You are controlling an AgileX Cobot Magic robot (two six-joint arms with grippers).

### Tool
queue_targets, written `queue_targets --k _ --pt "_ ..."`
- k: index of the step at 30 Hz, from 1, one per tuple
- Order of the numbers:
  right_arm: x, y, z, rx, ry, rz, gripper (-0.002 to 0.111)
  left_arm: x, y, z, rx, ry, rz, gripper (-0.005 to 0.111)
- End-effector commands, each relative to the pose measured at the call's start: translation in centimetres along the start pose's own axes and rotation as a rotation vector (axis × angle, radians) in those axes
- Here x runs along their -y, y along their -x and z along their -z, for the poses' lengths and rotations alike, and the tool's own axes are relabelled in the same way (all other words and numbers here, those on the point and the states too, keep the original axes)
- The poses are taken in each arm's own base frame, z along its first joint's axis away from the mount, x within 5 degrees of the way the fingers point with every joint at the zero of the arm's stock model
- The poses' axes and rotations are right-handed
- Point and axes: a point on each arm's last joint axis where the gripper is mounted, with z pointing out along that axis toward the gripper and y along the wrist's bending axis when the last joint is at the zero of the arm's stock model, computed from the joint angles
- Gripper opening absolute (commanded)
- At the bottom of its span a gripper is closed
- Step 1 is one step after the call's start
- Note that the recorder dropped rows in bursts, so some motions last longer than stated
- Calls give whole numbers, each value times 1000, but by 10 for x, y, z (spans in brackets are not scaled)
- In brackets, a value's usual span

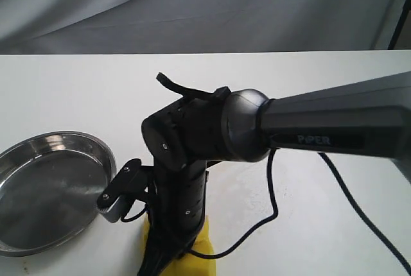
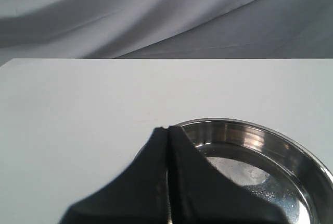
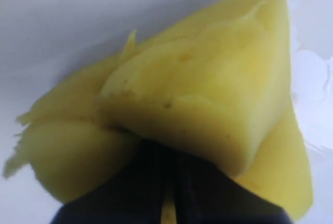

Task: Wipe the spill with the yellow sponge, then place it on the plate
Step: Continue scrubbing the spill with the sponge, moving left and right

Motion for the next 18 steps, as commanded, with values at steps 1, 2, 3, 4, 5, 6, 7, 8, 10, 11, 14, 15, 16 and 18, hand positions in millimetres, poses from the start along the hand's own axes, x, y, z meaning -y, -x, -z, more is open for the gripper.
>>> queue_targets --k 1,2,3,4,5,6,7,8,10,11,14,15,16,18 --pt "7 12 0 50 -28 -15 0 0 -1 0 5 -5 6 0" --pt "21 10 3 57 -62 -51 0 0 -1 0 5 -5 6 0" --pt "28 8 4 57 -69 -64 0 0 -1 0 5 -5 6 0" --pt "39 5 5 64 -80 -88 0 0 -1 0 5 -5 6 0" --pt "47 2 6 65 -81 -107 0 0 -1 0 5 -5 6 0" --pt "59 -2 8 68 -82 -139 0 0 -1 0 5 -5 6 0" --pt "67 -5 9 70 -84 -161 0 0 -1 0 5 -5 6 0" --pt "75 -9 10 69 -84 -183 0 0 -1 0 5 -5 6 0" --pt "94 -20 13 55 -86 -240 0 0 -1 0 5 -5 6 0" --pt "104 -26 14 43 -92 -266 0 0 -1 0 5 -5 6 0" --pt "141 -60 14 -40 -158 -398 0 0 -1 0 5 -5 6 0" --pt "151 -72 12 -72 -177 -442 0 0 -1 0 5 -5 6 0" --pt "159 -85 9 -99 -189 -489 0 0 -1 0 5 -5 6 0" --pt "170 -111 1 -148 -177 -591 0 0 -1 0 5 -5 6 0"
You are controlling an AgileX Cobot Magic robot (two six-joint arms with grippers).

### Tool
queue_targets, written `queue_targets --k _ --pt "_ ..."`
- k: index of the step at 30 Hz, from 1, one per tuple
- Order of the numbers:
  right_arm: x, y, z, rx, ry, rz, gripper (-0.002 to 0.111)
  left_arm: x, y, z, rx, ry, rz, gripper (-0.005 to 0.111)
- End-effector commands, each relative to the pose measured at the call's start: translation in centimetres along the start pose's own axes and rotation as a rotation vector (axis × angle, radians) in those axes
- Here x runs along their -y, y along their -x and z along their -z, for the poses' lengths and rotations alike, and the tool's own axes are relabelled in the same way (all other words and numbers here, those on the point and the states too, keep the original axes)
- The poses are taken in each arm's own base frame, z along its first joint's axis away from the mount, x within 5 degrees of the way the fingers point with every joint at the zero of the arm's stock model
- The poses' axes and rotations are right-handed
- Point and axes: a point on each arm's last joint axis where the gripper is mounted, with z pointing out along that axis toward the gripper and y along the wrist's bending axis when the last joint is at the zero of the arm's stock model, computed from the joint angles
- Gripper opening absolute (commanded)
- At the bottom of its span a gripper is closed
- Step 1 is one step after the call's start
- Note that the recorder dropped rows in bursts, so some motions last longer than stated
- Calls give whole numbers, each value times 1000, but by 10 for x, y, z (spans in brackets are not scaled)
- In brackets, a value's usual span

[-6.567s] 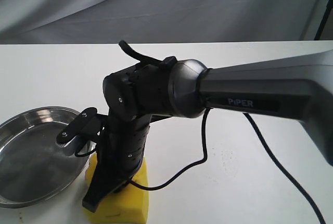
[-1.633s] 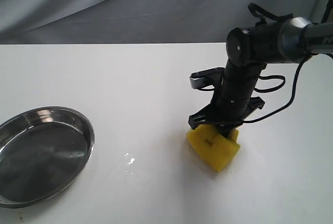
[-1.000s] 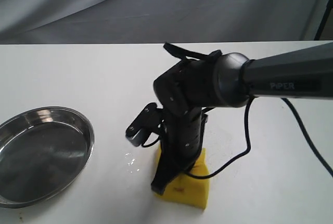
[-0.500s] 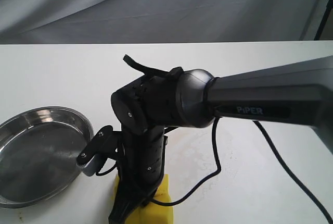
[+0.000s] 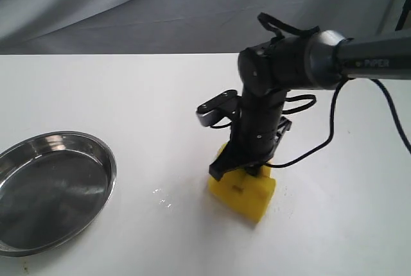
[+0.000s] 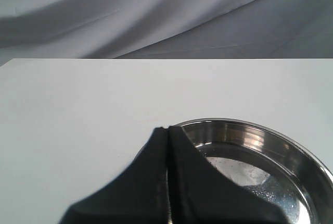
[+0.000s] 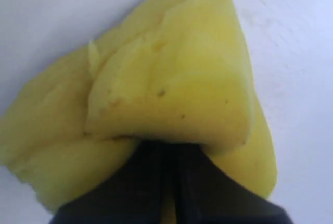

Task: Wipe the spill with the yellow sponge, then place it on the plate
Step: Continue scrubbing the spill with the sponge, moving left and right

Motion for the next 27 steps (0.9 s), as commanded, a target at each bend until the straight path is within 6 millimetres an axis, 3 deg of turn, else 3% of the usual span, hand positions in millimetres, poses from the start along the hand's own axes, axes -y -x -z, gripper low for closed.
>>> queue_targets --k 1,5,9,16,18,27 --pt "49 -36 -27 -163 -94 -113 0 0 -1 0 5 -5 6 0" --pt "55 -51 -35 -221 -81 -169 0 0 -1 0 5 -5 6 0" --pt "36 -49 -36 -234 -1 -187 0 0 -1 0 5 -5 6 0" --pt "-45 -32 -37 -168 125 7 0 0 -1 0 5 -5 6 0" --pt "-86 -28 -35 -139 178 126 0 0 -1 0 5 -5 6 0" --pt "-152 -10 -4 -78 197 387 0 0 -1 0 5 -5 6 0"
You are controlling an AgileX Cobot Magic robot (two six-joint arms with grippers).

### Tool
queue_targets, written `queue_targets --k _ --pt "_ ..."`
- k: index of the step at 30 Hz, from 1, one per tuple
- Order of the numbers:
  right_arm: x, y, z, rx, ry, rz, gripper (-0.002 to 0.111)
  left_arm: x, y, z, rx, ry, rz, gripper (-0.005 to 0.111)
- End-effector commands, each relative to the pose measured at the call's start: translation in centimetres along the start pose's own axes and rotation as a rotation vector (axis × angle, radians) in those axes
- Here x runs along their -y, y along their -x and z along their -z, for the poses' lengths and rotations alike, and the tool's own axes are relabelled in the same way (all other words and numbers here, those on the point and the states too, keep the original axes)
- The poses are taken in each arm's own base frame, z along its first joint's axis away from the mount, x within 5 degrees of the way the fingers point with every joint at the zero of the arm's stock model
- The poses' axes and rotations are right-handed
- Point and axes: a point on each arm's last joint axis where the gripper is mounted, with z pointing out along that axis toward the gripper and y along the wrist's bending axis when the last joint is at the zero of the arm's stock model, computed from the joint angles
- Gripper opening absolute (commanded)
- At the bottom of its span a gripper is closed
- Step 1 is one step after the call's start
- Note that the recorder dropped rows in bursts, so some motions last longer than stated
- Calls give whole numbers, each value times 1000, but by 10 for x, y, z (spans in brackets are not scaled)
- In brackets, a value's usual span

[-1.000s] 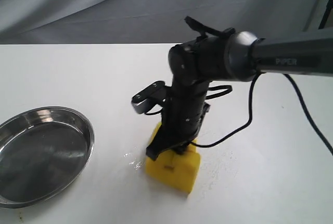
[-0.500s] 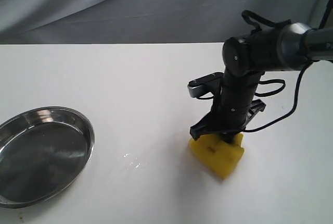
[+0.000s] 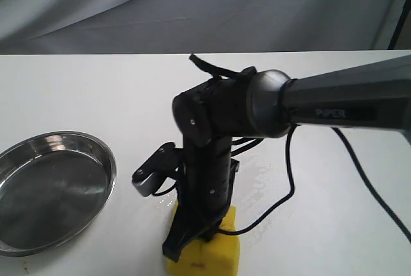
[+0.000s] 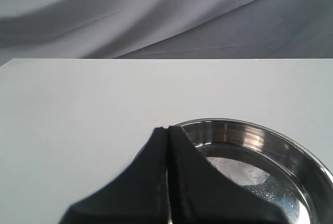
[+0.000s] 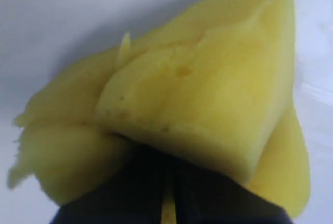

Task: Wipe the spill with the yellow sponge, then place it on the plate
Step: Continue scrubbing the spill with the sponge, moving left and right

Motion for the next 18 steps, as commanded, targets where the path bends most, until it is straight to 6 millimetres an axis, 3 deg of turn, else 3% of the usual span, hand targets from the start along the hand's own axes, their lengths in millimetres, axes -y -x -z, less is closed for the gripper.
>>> queue_targets --k 1,3,8,14,18 --pt "-26 18 -1 60 68 50 0 0 -1 0 5 -5 6 0" --pt "-24 26 3 124 39 77 0 0 -1 0 5 -5 6 0" --pt "5 33 13 212 -91 46 0 0 -1 0 5 -5 6 0" --pt "53 19 19 191 -128 -103 0 0 -1 0 5 -5 6 0" --pt "91 -1 22 139 -110 -213 0 0 -1 0 5 -5 6 0"
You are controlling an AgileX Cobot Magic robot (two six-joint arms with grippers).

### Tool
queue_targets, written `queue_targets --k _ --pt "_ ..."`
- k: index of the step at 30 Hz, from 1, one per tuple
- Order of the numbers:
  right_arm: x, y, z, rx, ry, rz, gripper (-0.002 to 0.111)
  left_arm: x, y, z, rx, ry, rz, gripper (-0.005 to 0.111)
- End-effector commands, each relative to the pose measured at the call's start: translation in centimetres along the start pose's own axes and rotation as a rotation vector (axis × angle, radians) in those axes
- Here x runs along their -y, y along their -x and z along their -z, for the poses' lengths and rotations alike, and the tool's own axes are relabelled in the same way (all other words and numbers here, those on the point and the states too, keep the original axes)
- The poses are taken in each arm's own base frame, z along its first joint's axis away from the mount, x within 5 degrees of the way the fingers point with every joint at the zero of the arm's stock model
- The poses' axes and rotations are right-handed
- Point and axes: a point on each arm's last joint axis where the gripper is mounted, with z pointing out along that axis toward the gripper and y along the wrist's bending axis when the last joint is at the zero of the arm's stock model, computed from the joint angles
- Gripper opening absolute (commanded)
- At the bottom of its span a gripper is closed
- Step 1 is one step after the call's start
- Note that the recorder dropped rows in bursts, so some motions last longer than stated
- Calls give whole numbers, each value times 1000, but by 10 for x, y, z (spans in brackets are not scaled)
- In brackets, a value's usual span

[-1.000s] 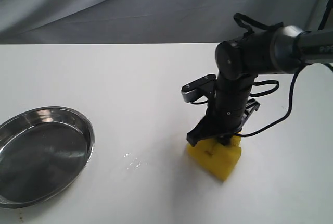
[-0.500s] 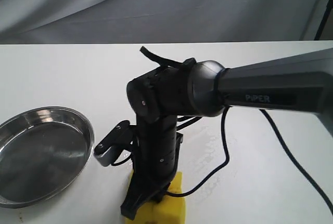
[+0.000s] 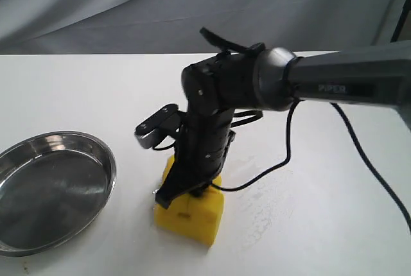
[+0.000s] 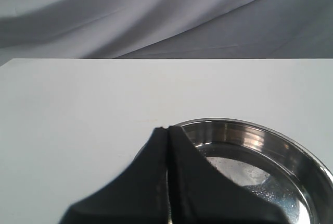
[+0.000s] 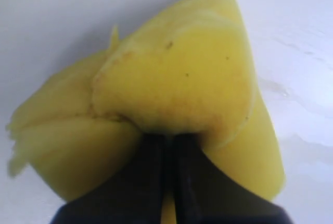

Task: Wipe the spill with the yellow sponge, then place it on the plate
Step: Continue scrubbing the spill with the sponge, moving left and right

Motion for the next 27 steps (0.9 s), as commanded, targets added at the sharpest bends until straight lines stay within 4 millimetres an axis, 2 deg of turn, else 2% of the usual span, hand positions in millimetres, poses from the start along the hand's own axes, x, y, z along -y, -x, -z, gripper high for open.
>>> queue_targets --k 1,9,12,16,24,27 --pt "53 -17 2 -68 -54 -91 0 0 -1 0 5 -5 6 0" --pt "122 -48 12 -105 -84 -276 0 0 -1 0 5 -5 6 0" --pt "138 -56 17 -100 -85 -323 0 0 -1 0 5 -5 6 0" --pt "145 -60 34 -53 -101 -347 0 0 -1 0 5 -5 6 0" --pt "135 -56 94 139 -141 -350 0 0 -1 0 5 -5 6 0" --pt "133 -56 108 187 -159 -346 0 0 -1 0 5 -5 6 0"
